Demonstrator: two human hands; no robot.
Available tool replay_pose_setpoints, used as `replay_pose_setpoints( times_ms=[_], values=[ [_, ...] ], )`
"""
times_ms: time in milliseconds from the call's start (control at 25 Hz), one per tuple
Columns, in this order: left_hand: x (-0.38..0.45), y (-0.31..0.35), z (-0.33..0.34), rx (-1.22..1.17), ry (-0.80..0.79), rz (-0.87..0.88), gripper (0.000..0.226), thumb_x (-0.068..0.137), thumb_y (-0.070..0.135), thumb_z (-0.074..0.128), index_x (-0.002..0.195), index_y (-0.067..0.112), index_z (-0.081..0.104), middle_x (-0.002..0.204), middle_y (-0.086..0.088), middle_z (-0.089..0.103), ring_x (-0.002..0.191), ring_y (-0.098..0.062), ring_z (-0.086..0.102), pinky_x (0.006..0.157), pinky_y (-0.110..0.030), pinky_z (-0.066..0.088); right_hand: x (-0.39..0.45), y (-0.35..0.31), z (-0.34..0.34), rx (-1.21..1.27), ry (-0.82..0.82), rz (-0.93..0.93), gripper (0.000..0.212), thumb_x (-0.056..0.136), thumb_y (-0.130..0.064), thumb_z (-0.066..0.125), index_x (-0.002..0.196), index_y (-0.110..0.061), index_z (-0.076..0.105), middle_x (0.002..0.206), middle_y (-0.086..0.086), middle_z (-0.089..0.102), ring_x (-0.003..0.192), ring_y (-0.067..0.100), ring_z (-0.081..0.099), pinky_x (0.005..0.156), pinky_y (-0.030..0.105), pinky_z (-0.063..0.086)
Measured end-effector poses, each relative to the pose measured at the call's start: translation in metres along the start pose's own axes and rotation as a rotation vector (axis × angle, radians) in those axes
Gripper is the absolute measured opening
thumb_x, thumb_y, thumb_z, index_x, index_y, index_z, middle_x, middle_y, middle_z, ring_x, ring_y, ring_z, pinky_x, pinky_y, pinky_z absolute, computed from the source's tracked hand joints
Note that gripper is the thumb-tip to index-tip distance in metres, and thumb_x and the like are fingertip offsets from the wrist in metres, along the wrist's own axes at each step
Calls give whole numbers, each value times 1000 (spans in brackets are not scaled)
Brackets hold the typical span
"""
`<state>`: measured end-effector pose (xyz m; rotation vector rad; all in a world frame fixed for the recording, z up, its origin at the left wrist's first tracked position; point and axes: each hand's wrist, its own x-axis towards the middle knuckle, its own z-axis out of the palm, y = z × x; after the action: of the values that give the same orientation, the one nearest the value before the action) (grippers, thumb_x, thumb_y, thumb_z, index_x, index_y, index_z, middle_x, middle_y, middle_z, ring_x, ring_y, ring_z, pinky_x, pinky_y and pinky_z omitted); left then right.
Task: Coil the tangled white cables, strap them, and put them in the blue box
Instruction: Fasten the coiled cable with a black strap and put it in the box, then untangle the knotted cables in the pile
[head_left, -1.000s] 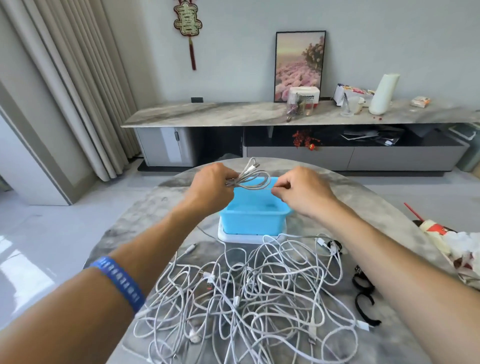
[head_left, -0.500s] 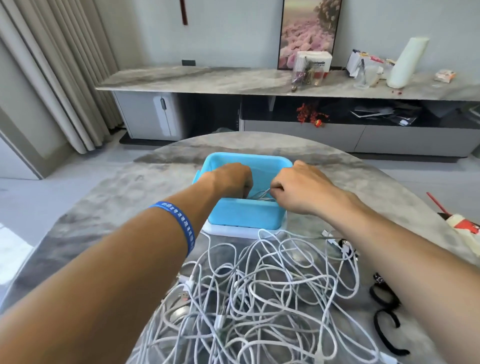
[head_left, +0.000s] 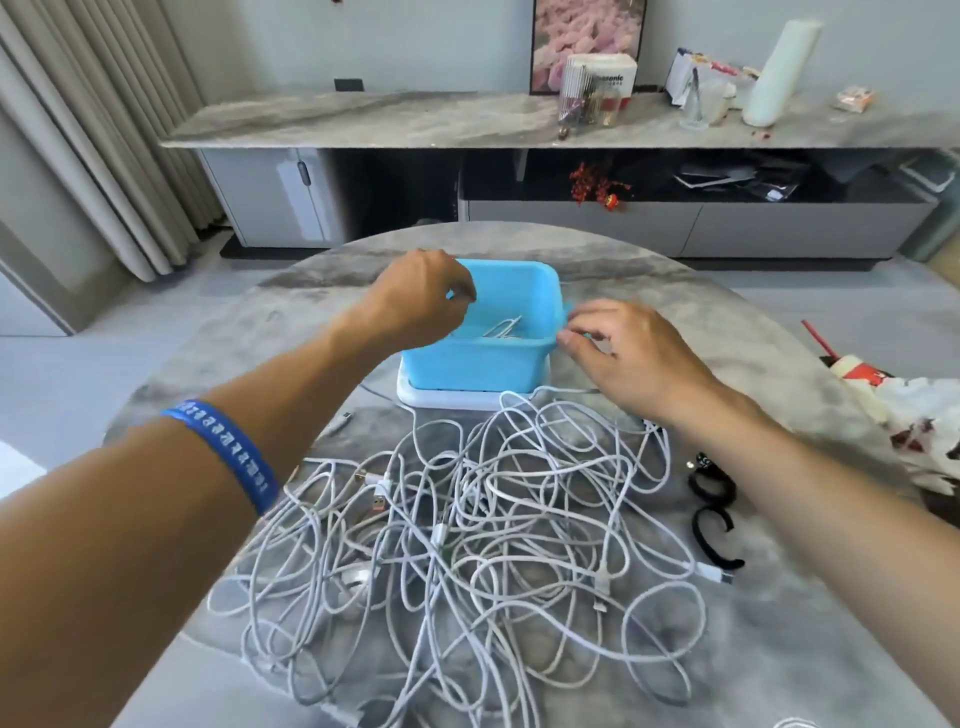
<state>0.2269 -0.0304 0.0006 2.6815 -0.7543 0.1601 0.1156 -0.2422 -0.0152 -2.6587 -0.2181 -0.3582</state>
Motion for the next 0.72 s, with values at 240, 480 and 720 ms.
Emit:
replay_pose_setpoints(
  times_ms=[240, 480, 720],
  values=[
    [-99, 47, -16, -189, 132, 19, 18, 86, 10, 60, 96, 12, 75, 101, -5, 73, 92, -23, 66, 81, -31, 50, -83, -28, -26, -25, -116, 170, 14, 91, -31, 65, 99, -25, 75, 107, -8, 72, 94, 15, 64, 81, 32, 49],
    [-194, 83, -12, -84, -442, 129, 29, 88, 26, 65, 115, 20, 70, 113, 4, 69, 100, -15, 63, 82, -21, 47, -153, -66, -36, -141, -641, 139, 36, 83, -45, 72, 115, -27, 68, 111, -7, 69, 99, 13, 64, 84, 28, 51],
    [-229, 86, 8, -159, -566, 209, 59, 82, 29, 75, 136, 21, 54, 125, 2, 65, 108, -15, 61, 87, -22, 43, -176, -81, -32, 225, -481, 183, 17, 98, -17, 58, 82, -17, 64, 62, -9, 53, 56, 6, 53, 53, 21, 41]
  ],
)
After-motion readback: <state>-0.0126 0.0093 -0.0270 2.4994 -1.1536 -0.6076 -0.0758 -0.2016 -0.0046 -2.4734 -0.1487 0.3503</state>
